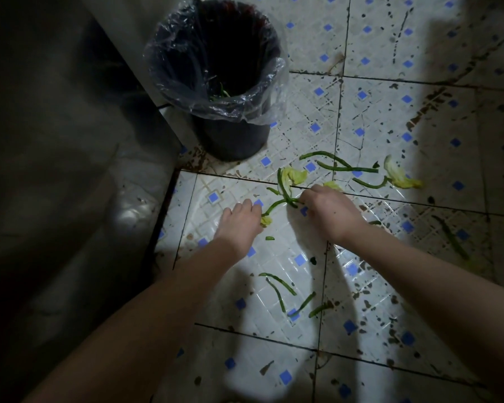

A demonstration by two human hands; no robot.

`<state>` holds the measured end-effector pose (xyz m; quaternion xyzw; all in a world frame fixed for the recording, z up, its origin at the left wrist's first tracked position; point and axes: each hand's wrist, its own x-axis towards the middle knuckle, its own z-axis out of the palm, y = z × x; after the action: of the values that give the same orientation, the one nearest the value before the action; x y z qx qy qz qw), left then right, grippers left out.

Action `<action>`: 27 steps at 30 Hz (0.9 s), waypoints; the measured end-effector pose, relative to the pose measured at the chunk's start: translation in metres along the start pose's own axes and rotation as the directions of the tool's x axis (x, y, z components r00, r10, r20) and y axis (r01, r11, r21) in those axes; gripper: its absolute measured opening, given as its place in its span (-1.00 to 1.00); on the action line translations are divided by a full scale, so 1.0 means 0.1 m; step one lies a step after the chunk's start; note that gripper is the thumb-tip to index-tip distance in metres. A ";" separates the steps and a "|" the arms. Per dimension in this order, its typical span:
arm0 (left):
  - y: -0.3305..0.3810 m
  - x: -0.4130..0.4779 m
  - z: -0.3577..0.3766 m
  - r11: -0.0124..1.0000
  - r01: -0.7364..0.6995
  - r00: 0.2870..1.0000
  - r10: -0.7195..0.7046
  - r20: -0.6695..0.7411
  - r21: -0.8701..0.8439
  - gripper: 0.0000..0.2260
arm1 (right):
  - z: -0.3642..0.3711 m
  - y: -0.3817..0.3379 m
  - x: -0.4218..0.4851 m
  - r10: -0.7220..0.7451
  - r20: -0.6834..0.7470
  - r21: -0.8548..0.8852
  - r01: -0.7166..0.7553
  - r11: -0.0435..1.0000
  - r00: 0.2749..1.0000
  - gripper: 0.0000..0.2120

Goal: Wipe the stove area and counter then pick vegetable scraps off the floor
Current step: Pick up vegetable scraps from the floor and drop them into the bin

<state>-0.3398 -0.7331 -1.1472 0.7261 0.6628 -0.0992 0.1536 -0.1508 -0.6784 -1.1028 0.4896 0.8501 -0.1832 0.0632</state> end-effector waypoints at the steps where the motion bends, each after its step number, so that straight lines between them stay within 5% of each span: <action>1: 0.01 0.01 0.00 1.000 0.000 1.000 0.000 0.009 -0.005 -0.74 | 0.01 0.00 0.00 -0.002 0.002 0.000 0.002 1.000 1.000 -0.74; 15: -0.12 0.04 -0.14 0.998 0.051 0.998 -0.050 -0.036 0.027 -0.76 | 0.15 -0.15 0.25 0.021 -0.019 0.100 -0.019 0.995 1.000 -0.77; 21: -0.32 -0.01 -0.19 0.995 0.104 0.994 -0.104 -0.032 -0.008 -0.77 | 0.23 -0.25 0.49 0.072 0.002 0.132 -0.072 0.989 0.997 -0.43; 27: -0.38 -0.08 -0.16 0.992 0.128 0.992 -0.128 -0.018 -0.014 -0.76 | 0.30 -0.24 0.53 0.095 0.028 0.087 -0.097 0.991 0.995 -0.50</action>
<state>-0.3792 -0.7318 -1.1332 0.6821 0.7100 -0.0979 0.1453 -0.2006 -0.6570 -1.1396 0.5302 0.8157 -0.2233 0.0604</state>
